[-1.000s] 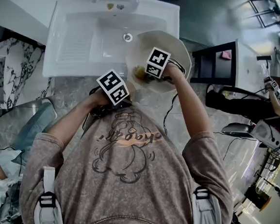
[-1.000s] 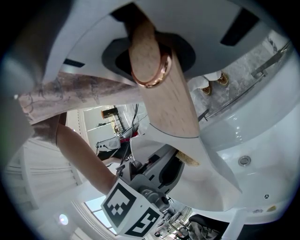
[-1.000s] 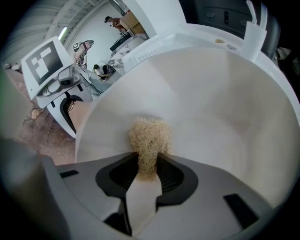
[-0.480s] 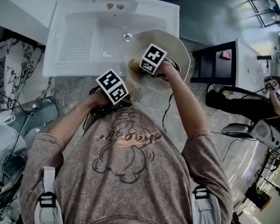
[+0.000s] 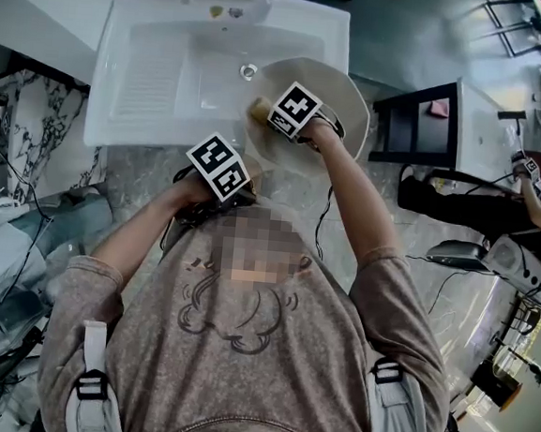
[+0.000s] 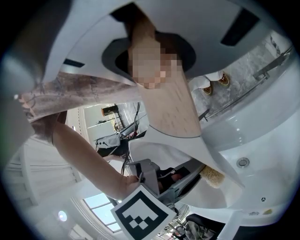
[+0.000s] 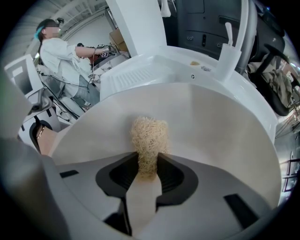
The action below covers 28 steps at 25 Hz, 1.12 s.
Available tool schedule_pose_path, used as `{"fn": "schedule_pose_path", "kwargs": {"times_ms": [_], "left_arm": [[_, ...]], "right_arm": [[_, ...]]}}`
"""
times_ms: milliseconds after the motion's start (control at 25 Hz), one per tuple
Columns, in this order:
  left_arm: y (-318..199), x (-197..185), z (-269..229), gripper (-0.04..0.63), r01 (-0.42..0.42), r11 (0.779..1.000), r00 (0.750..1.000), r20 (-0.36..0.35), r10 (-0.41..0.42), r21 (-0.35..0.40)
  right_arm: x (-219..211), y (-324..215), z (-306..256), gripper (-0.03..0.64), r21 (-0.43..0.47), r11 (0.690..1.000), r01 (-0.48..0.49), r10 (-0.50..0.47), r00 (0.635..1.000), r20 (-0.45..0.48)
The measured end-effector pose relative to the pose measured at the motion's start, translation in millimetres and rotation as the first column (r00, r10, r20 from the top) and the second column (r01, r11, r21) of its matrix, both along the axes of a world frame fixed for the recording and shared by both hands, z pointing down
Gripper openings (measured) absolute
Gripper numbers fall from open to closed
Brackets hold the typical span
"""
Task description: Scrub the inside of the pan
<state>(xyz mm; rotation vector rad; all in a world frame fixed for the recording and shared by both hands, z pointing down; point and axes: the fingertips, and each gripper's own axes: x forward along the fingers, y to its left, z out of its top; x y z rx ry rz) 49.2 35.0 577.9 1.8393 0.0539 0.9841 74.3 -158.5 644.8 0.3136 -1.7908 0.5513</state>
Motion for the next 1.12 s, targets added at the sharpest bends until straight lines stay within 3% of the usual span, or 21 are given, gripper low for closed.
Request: {"fn": "schedule_pose_path", "kwargs": {"times_ms": [600, 1120], "left_arm": [[-1, 3, 0, 0.072, 0.011, 1.0, 1.0, 0.0, -0.011, 0.0], [-6, -3, 0, 0.072, 0.016, 1.0, 1.0, 0.001, -0.016, -0.005]], "right_arm": [[25, -29, 1, 0.137, 0.124, 0.99, -0.071, 0.074, 0.997, -0.022], [62, -25, -6, 0.137, 0.132, 0.989, -0.064, 0.076, 0.993, -0.092]]}}
